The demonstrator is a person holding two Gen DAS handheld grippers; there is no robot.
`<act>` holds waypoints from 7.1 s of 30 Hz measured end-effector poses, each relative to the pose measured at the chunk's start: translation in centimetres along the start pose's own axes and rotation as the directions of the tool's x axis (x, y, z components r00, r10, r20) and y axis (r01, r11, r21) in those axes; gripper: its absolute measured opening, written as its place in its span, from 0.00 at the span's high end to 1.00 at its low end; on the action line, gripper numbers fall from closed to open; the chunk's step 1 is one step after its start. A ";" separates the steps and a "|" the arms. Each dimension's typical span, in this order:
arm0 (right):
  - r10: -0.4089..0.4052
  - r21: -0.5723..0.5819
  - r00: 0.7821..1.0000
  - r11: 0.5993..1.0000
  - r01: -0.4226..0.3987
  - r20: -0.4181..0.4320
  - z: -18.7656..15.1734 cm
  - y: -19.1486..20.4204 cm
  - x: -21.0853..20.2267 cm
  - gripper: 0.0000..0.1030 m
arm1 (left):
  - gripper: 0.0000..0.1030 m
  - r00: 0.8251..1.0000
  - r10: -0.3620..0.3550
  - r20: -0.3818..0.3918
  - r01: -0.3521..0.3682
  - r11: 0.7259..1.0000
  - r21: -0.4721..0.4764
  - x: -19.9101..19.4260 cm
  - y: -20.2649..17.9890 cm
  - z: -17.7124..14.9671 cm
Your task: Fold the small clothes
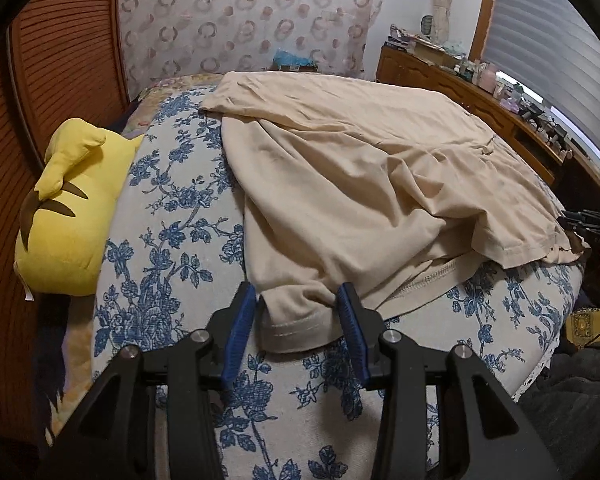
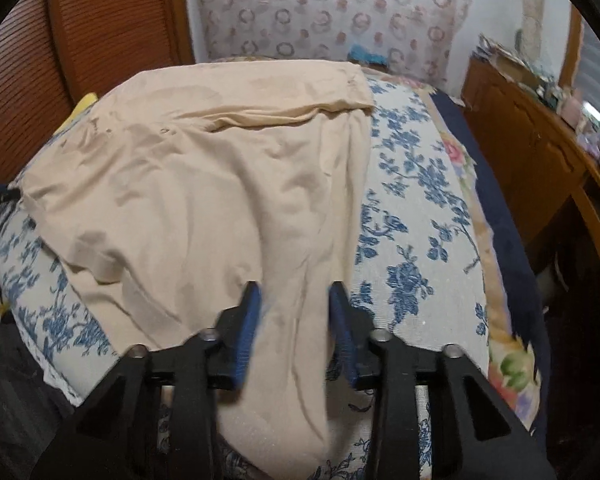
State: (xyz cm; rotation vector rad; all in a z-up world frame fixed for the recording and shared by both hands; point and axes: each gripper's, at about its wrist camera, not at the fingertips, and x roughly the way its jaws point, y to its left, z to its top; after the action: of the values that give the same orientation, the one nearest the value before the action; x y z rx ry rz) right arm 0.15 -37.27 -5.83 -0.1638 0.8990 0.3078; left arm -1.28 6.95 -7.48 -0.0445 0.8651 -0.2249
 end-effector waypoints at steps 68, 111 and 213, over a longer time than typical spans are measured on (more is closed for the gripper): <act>0.056 0.149 0.998 0.988 -0.052 -0.027 18.4 -6.9 12.9 0.68 | 0.59 0.989 0.095 -0.115 -0.107 0.989 -0.101 13.1 5.7 19.0; 0.071 -0.021 0.960 0.997 -0.068 0.270 20.2 -4.8 -0.8 1.00 | 0.99 0.977 0.092 0.193 -0.100 0.994 0.031 0.2 4.4 20.1; 0.100 -0.106 0.993 0.990 -0.093 0.060 6.1 3.3 5.6 0.53 | 1.00 0.985 0.045 0.166 -0.023 0.991 -0.133 -3.2 2.2 2.0</act>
State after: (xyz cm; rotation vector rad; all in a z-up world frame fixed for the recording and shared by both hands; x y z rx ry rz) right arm 6.82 -31.48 -6.54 -0.2043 0.8285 0.4476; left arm -1.36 9.69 -4.04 -0.1685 0.7099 -0.1304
